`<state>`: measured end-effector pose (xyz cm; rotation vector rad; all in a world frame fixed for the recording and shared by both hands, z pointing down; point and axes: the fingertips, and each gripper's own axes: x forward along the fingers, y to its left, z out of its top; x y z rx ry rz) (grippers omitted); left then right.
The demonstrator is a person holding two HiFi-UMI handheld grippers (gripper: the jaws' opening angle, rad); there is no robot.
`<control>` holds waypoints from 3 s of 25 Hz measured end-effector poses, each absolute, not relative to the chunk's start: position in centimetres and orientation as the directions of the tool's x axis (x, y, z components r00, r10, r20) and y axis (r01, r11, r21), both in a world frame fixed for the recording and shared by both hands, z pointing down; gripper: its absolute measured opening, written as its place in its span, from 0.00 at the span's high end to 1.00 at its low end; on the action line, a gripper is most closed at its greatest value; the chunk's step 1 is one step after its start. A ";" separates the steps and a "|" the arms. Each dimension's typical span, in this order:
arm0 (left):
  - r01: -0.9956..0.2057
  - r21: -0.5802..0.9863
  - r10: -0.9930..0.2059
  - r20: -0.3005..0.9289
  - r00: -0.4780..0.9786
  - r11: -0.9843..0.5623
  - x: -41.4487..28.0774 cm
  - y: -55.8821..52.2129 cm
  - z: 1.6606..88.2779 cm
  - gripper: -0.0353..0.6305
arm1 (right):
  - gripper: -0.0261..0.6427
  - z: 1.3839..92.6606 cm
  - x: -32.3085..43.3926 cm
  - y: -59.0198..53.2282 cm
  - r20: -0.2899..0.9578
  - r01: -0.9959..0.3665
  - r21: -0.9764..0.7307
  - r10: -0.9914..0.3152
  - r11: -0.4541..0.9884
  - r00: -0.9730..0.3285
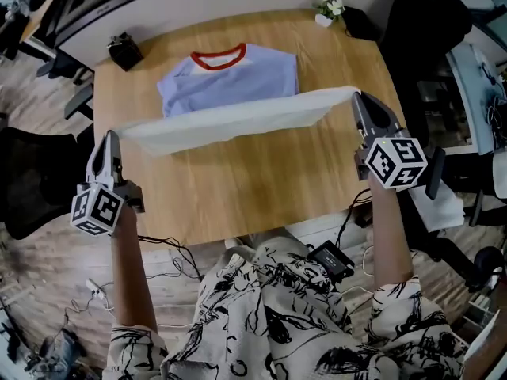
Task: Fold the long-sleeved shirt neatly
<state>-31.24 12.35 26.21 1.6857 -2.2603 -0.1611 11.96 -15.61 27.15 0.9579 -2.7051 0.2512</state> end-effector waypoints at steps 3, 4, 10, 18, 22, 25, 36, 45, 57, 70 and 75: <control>-0.918 0.241 -0.945 0.173 -0.278 0.314 -32.7 9.2 25.5 0.91 | 0.93 26.7 10.1 -19.1 0.286 -0.620 -0.084 -0.577 0.780 -0.765; -0.921 0.227 -0.944 0.172 -0.283 0.318 -33.2 8.2 25.4 0.91 | 0.93 26.6 9.5 -20.2 0.283 -0.614 -0.085 -0.572 0.784 -0.770; -0.932 0.148 -0.933 0.201 -0.299 0.331 -37.9 2.5 26.6 0.91 | 0.93 27.3 4.9 -25.5 0.288 -0.589 -0.054 -0.552 0.807 -0.782; -0.948 0.121 -0.908 0.345 -0.237 0.294 -44.1 -4.6 34.9 0.91 | 0.93 34.4 -0.4 -31.5 0.416 -0.605 -0.047 -0.535 0.795 -0.736; -0.966 0.100 -0.891 0.418 -0.178 0.239 -46.2 -8.3 40.2 0.91 | 0.93 40.0 -2.4 -34.5 0.486 -0.629 -0.032 -0.537 0.777 -0.689; -0.969 0.103 -0.868 0.472 -0.153 0.227 -47.9 -10.4 44.1 0.91 | 0.93 44.0 -3.8 -36.4 0.530 -0.640 -0.028 -0.532 0.768 -0.660; -0.975 0.080 -0.757 0.644 -0.107 0.206 -50.2 -15.1 53.7 0.91 | 0.93 55.1 -6.6 -40.7 0.736 -0.644 0.001 -0.437 0.765 -0.517; -0.994 0.031 -0.756 0.652 -0.056 0.101 -51.7 -14.4 55.6 0.74 | 0.81 57.1 -7.0 -41.8 0.732 -0.599 -0.061 -0.372 0.799 -0.571; -0.608 -0.424 -0.598 0.794 0.108 -0.671 -48.4 -14.2 54.2 0.69 | 0.57 52.6 -11.0 -37.9 0.731 0.138 0.256 -0.099 0.957 -0.675; -0.574 -0.416 -0.537 0.842 0.050 -0.706 -47.9 -15.2 56.6 0.91 | 0.92 55.9 -10.6 -39.5 0.816 0.221 0.324 -0.154 0.920 -0.557; -0.843 -0.212 -0.515 0.853 0.087 -0.494 -49.7 -17.2 56.6 0.90 | 0.92 56.4 -11.3 -41.7 0.807 -0.029 0.172 -0.158 0.985 -0.569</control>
